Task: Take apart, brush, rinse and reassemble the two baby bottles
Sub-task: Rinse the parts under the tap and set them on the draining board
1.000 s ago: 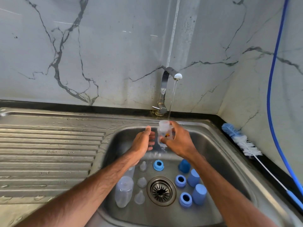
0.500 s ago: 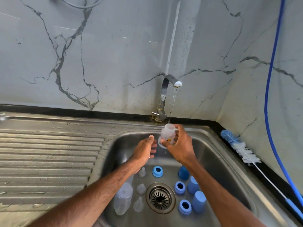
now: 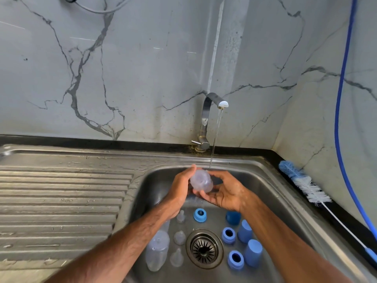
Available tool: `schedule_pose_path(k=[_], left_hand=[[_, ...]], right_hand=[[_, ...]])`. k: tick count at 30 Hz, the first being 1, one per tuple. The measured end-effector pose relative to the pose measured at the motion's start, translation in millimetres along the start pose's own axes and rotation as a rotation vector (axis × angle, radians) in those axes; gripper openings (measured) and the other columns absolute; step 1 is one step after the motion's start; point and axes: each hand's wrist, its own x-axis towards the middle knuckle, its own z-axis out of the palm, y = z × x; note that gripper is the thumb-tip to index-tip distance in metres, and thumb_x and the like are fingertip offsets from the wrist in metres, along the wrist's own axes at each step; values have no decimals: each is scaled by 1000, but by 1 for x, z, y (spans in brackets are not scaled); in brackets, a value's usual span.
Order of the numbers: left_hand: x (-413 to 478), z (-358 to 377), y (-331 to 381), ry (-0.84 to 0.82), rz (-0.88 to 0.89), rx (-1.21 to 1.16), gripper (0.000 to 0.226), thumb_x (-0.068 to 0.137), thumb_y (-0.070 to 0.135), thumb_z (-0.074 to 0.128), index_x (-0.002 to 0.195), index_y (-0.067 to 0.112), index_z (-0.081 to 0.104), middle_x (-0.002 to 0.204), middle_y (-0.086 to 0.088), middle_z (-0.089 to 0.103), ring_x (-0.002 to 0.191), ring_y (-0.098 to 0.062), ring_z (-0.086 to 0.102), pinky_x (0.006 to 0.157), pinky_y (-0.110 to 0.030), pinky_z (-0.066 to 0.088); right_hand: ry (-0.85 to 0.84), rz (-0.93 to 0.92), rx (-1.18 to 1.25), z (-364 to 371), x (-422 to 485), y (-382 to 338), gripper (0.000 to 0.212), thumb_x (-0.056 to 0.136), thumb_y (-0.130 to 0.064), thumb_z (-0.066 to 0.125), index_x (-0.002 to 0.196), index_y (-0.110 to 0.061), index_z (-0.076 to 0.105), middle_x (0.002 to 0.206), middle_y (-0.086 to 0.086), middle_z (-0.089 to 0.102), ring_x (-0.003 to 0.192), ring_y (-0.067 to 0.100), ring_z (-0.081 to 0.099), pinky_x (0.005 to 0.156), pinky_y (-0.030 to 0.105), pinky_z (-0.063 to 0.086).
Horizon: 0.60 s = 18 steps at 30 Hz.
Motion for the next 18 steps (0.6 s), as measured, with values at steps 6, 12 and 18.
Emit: schedule_pose_path(k=[6, 12, 18], left_hand=[[-4, 4, 0, -94, 48, 42, 32, 98, 43, 60, 114, 19, 73, 102, -6, 78, 93, -19, 74, 75, -25, 58], [-4, 2, -3, -90, 119, 87, 32, 96, 36, 64, 120, 16, 71, 105, -7, 78, 95, -20, 75, 71, -22, 57], [1, -3, -5, -14, 164, 190, 20, 100, 21, 60, 114, 19, 75, 113, 1, 75, 111, -14, 68, 92, -20, 50]], right_hand=[[-36, 90, 129, -8, -1, -5, 75, 84, -32, 77, 136, 14, 52, 135, 31, 60, 89, 34, 71, 74, 37, 61], [-104, 134, 87, -12, 2, -3, 73, 96, -38, 70, 138, 16, 44, 127, 39, 63, 111, 45, 69, 80, 48, 62], [123, -286, -499, -10, 8, 4, 49, 84, -18, 83, 126, -4, 63, 115, 20, 74, 100, 31, 76, 86, 45, 64]])
